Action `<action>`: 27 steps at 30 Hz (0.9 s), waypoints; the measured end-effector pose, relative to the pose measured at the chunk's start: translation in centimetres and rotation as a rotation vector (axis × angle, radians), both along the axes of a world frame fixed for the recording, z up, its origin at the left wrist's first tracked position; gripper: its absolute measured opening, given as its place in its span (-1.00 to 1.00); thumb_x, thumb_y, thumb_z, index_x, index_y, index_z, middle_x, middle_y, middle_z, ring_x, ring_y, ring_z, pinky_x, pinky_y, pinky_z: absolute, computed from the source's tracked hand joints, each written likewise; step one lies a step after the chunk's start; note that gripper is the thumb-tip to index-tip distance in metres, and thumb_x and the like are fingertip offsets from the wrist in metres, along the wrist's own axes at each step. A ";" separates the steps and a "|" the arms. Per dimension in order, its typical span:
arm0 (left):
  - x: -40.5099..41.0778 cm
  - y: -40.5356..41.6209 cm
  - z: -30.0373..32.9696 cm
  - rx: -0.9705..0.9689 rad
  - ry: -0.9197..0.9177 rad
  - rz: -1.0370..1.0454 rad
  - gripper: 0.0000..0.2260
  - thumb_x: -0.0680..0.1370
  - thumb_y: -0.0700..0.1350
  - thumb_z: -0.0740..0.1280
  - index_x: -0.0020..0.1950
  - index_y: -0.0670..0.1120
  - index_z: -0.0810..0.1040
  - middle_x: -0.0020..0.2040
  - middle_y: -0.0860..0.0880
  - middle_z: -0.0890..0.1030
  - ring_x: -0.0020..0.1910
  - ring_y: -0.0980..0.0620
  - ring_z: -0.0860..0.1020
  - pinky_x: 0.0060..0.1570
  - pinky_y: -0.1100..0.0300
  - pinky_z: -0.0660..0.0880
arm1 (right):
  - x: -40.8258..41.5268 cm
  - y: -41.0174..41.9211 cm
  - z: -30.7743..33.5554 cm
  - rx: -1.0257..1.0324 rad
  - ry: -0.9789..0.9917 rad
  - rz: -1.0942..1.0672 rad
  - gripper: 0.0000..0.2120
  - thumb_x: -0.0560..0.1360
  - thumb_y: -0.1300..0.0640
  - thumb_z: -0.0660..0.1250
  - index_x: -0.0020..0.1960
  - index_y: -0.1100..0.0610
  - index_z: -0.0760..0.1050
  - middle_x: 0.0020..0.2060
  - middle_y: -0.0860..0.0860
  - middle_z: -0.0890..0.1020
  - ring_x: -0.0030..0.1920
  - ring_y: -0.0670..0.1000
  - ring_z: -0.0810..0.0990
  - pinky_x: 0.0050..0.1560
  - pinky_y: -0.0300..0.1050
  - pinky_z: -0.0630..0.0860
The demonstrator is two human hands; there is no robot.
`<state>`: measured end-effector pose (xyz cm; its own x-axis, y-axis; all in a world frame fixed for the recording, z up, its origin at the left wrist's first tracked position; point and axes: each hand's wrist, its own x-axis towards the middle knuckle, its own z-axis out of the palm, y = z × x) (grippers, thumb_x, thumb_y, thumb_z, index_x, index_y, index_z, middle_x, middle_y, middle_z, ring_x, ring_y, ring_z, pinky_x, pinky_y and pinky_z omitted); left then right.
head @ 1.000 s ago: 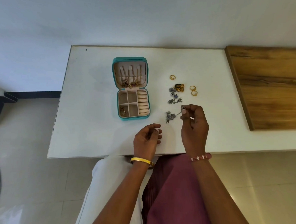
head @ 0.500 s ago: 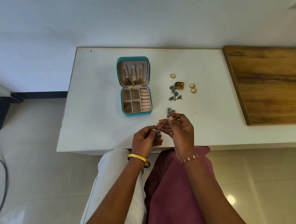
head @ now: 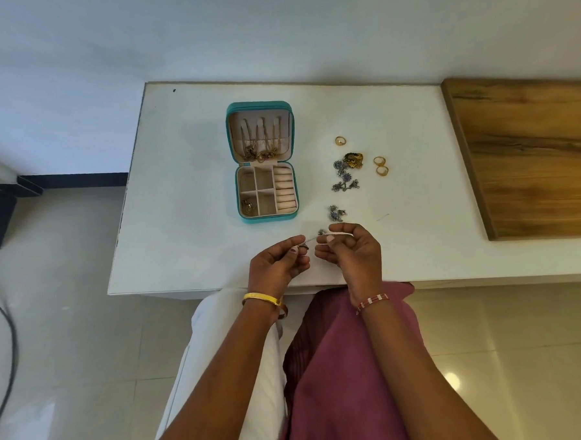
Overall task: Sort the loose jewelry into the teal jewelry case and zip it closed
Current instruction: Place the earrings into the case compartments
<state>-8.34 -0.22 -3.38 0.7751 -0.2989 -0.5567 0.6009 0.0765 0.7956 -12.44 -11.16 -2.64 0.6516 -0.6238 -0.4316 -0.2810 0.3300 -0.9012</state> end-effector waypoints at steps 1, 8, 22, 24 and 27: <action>0.0 0.0 0.0 -0.005 0.012 0.002 -0.76 0.52 -0.36 0.20 0.12 -0.16 0.53 -0.23 -0.10 0.59 -0.38 0.15 0.59 -0.19 0.31 0.59 | 0.0 0.2 -0.1 -0.092 0.041 0.026 -0.82 0.47 0.42 0.24 -0.11 0.16 0.47 -0.29 0.13 0.61 -0.41 -0.06 0.62 -0.31 -0.24 0.60; -0.1 0.0 0.1 -0.012 0.024 0.045 -0.74 0.52 -0.39 0.17 -0.14 -0.13 0.60 -0.22 -0.05 0.64 -0.29 0.10 0.63 -0.17 0.25 0.60 | -0.2 2.0 -0.4 -0.533 0.103 0.359 -0.85 0.48 0.28 0.30 0.03 0.18 0.58 -0.09 0.06 0.62 -0.18 -0.12 0.52 -0.19 -0.51 0.42; 0.7 0.0 -0.4 0.140 0.025 0.035 -0.70 0.50 -0.39 0.06 -0.21 -0.06 0.45 -0.48 -0.06 0.43 -0.59 0.10 0.43 -0.51 0.27 0.45 | 0.3 1.7 -1.8 -0.822 0.251 0.573 -0.70 0.47 0.24 0.32 0.20 0.11 0.52 -0.03 0.10 0.50 -0.10 -0.04 0.45 -0.10 -0.32 0.33; 0.7 0.0 -0.3 0.132 0.049 0.047 -0.72 0.49 -0.40 0.07 -0.21 -0.07 0.45 -0.48 -0.06 0.41 -0.60 0.10 0.40 -0.52 0.28 0.43 | 0.5 1.8 -1.9 -0.854 0.261 0.617 -0.70 0.48 0.18 0.32 0.21 0.08 0.52 -0.05 0.09 0.49 -0.06 0.01 0.47 -0.12 -0.27 0.34; 0.8 -0.1 -0.1 0.115 0.071 0.062 -0.72 0.49 -0.40 0.07 -0.21 -0.08 0.44 -0.53 -0.03 0.41 -0.62 0.10 0.39 -0.54 0.29 0.40 | 0.8 1.7 -2.0 -0.864 0.243 0.617 -0.74 0.47 0.15 0.33 0.15 0.08 0.56 -0.08 0.09 0.50 -0.07 0.04 0.50 -0.16 -0.23 0.35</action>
